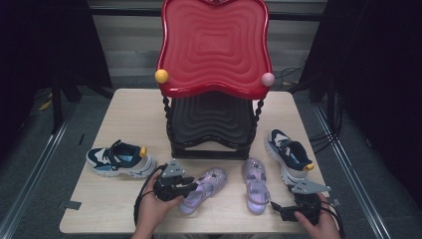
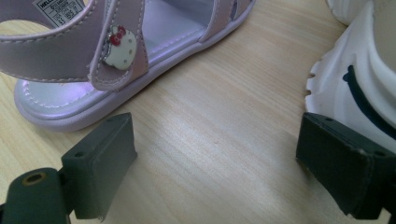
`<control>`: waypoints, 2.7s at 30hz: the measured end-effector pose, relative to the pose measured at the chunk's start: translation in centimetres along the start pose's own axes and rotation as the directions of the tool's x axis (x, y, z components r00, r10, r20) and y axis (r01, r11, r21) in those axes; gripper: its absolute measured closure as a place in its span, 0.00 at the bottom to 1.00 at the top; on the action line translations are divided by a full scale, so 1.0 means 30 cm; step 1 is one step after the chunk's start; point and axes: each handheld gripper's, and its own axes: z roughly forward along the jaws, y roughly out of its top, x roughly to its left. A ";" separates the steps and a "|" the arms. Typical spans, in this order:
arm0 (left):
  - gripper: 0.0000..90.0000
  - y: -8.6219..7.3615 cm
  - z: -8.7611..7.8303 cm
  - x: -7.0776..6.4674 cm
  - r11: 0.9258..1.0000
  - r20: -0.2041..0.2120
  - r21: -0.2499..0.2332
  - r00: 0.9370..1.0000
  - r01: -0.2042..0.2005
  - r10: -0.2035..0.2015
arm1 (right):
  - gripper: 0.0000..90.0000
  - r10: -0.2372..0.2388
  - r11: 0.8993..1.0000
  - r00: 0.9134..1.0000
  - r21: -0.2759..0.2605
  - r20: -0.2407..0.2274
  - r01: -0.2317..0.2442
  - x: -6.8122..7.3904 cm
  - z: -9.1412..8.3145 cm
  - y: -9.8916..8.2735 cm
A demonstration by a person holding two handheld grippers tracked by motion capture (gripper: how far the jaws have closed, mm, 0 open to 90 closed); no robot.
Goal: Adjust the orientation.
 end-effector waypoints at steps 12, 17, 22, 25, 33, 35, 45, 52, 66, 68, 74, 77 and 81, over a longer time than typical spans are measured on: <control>0.87 0.011 -0.005 -0.013 0.999 -0.039 0.032 0.999 -0.029 0.031 | 0.12 0.000 1.000 1.000 0.000 0.000 0.000 0.000 0.000 0.000; 0.92 0.005 -0.014 -0.010 0.999 -0.044 0.009 0.998 -0.037 0.038 | 0.12 0.000 1.000 1.000 0.000 0.000 0.000 0.000 0.000 0.000; 0.92 0.008 -0.030 -0.008 0.999 -0.058 0.009 0.997 -0.052 0.052 | 0.12 0.000 1.000 1.000 0.000 0.000 0.000 0.000 0.000 0.000; 0.92 0.012 -0.041 -0.008 0.998 -0.076 -0.006 0.995 -0.059 0.058 | 0.12 0.000 1.000 1.000 0.000 0.000 0.000 0.000 0.000 0.000; 0.92 0.027 -0.076 -0.012 0.997 -0.084 -0.046 0.994 -0.068 0.064 | 0.12 0.001 1.000 1.000 0.000 0.000 -0.001 0.000 0.000 0.000; 0.92 0.032 -0.085 -0.015 0.996 -0.082 -0.054 0.994 -0.073 0.068 | 0.12 0.001 1.000 1.000 0.000 0.000 -0.001 0.000 0.000 0.000; 0.92 0.056 -0.126 -0.023 0.992 -0.082 -0.098 0.995 -0.073 0.065 | 0.12 0.002 1.000 1.000 -0.001 -0.005 -0.002 -0.001 0.000 0.000; 0.92 0.068 -0.147 -0.027 0.989 -0.083 -0.124 0.994 -0.075 0.065 | 0.12 0.001 1.000 1.000 -0.001 -0.005 -0.001 -0.001 0.000 0.000; 0.92 0.100 -0.187 -0.046 0.977 -0.090 -0.193 0.993 -0.090 0.073 | 0.12 -0.003 1.000 1.000 0.001 -0.011 0.003 -0.006 0.002 0.002; 0.92 0.107 -0.195 -0.048 0.975 -0.093 -0.200 0.993 -0.096 0.079 | 0.12 -0.004 1.000 1.000 0.001 -0.012 0.005 -0.007 0.002 0.003; 0.92 0.136 -0.225 -0.057 0.969 -0.097 -0.223 0.992 -0.104 0.084 | 0.12 -0.006 1.000 1.000 0.000 -0.015 0.006 -0.009 0.004 0.004; 0.92 0.151 -0.235 -0.061 0.965 -0.105 -0.238 0.991 -0.109 0.086 | 0.12 -0.006 1.000 1.000 0.000 -0.014 0.006 -0.008 0.004 0.004; 0.92 0.171 -0.243 -0.064 0.960 -0.112 -0.256 0.990 -0.114 0.087 | 0.12 -0.008 1.000 1.000 0.000 -0.014 0.008 -0.009 0.003 0.003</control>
